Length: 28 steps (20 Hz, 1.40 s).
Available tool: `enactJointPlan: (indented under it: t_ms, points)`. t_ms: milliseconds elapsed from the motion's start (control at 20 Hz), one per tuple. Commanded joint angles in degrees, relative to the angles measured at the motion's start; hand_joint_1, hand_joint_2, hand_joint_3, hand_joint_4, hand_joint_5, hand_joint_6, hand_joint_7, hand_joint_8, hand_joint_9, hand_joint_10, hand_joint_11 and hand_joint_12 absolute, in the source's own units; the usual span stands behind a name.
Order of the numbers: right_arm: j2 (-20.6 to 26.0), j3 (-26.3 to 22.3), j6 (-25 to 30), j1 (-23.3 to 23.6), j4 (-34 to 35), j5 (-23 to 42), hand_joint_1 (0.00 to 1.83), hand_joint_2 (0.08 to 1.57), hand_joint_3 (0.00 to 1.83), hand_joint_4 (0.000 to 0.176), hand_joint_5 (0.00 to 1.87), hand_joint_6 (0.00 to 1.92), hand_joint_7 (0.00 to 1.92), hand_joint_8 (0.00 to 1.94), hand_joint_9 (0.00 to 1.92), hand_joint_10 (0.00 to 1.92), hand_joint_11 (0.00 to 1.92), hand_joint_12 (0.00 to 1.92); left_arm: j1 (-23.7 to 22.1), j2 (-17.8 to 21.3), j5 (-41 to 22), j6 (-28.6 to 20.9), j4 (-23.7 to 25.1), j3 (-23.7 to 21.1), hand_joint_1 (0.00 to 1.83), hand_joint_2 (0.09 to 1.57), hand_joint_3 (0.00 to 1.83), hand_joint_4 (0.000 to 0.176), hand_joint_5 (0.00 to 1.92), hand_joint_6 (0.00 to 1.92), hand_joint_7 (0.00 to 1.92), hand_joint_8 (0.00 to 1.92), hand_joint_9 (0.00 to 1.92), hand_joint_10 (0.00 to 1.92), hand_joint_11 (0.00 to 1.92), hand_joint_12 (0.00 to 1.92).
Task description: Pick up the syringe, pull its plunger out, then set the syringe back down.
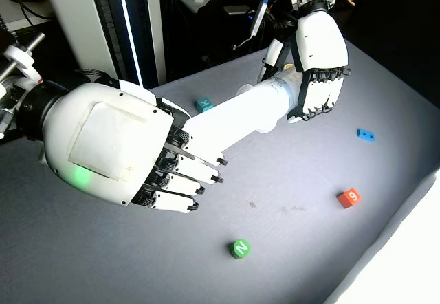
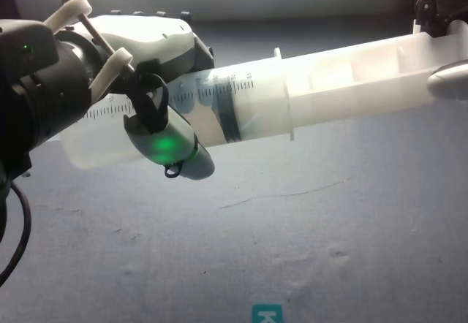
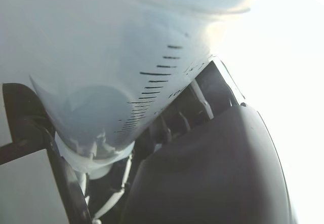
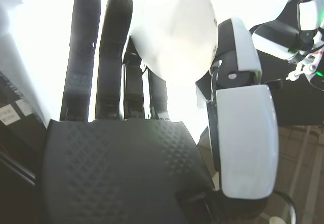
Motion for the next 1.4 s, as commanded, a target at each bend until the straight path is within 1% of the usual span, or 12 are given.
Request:
enactJointPlan:
  t_ms: [0,350,450,500,600,650,700,750,850,950,1100,1350]
  points:
    - [0.76,0.57,0.65,0.82,2.38,7.93,1.14,1.29,0.00,0.000,0.59,1.43,0.76,1.49,0.70,1.18,0.62,1.43,-0.44,0.44,-0.76,0.94,2.90,0.15,1.22,1.14,0.00,0.000,0.94,0.93,0.96,1.20,0.88,0.92,0.60,1.24]
    - [0.39,0.31,0.66,0.76,2.37,8.01,1.15,1.28,0.00,0.000,0.62,1.40,0.78,1.46,0.72,1.17,0.65,1.41,-0.42,0.45,-0.76,0.95,2.99,0.11,1.23,1.14,0.00,0.000,0.96,0.90,0.94,1.22,0.85,0.97,0.60,1.27]
    - [0.39,0.28,0.68,0.76,2.37,8.02,1.12,1.29,0.00,0.000,0.61,1.42,0.72,1.51,0.65,1.19,0.56,1.46,-0.47,0.45,-0.76,0.95,2.99,0.12,1.23,1.13,0.00,0.000,0.99,0.85,0.95,1.21,0.87,0.95,0.62,1.23]
    - [0.39,0.28,0.68,0.76,2.37,8.06,0.94,1.22,0.00,0.000,0.40,0.95,0.52,1.07,0.54,1.09,0.44,1.40,-0.47,0.45,-0.76,0.95,2.99,0.10,1.23,1.12,0.00,0.000,1.00,0.84,0.97,1.18,0.88,0.94,0.63,1.23]
    - [0.39,0.28,0.69,0.76,2.37,8.09,0.65,1.15,0.00,0.000,0.34,0.37,0.49,0.36,0.48,0.58,0.25,1.24,-0.47,0.46,-0.76,0.95,2.99,0.08,1.23,1.12,0.00,0.000,0.96,0.90,0.99,1.14,0.90,0.92,0.62,1.23]
    - [0.39,0.28,0.70,0.76,2.37,8.10,0.61,1.13,0.00,0.000,0.36,0.19,0.50,0.14,0.48,0.35,0.17,1.16,-0.49,0.46,-0.76,0.95,2.99,0.08,1.23,1.12,0.00,0.000,0.95,0.91,0.99,1.13,0.90,0.91,0.61,1.23]
    - [0.39,0.28,0.70,0.76,2.37,8.12,0.60,1.10,0.00,0.000,0.31,0.07,0.45,0.04,0.46,0.18,0.09,1.14,-0.50,0.47,-0.76,0.95,2.99,0.09,1.23,1.13,0.00,0.000,0.95,0.94,0.98,1.14,0.90,0.90,0.61,1.24]
    - [0.39,0.28,0.70,0.76,2.37,8.13,0.57,1.08,0.00,0.000,0.28,0.02,0.38,0.01,0.42,0.09,0.02,1.13,-0.50,0.47,-0.76,0.95,2.99,0.11,1.22,1.13,0.00,0.000,0.93,0.96,0.97,1.16,0.89,0.90,0.60,1.24]
    - [0.39,0.28,0.70,0.76,2.37,8.13,0.44,1.05,0.00,0.000,0.12,0.00,0.21,0.00,0.27,0.01,0.00,0.86,-0.50,0.48,-0.76,0.95,3.00,0.18,1.22,1.14,0.00,0.000,0.93,0.94,0.94,1.23,0.86,0.96,0.58,1.30]
    - [0.38,0.28,0.70,0.76,2.37,8.14,0.40,0.96,0.00,0.000,0.03,0.00,0.09,0.01,0.11,0.01,0.00,0.46,-0.50,0.50,-0.75,0.95,3.22,0.25,1.23,1.14,0.00,0.000,0.94,0.92,0.95,1.21,0.86,0.97,0.59,1.27]
    - [0.37,0.27,0.70,0.75,2.36,8.14,0.32,0.85,0.00,0.000,0.00,0.00,0.00,0.00,0.01,0.00,0.00,0.12,-0.50,0.51,-0.60,0.95,3.22,0.46,1.22,1.14,0.00,0.000,0.93,0.96,0.97,1.16,0.87,0.94,0.58,1.27]
    - [0.36,0.24,0.70,0.73,2.34,8.18,0.28,0.83,0.00,0.000,0.00,0.00,0.00,0.00,0.00,0.00,0.00,0.05,-0.42,0.92,0.34,0.94,3.14,1.49,1.23,1.13,0.00,0.000,0.94,0.92,0.97,1.20,0.88,0.93,0.59,1.25]
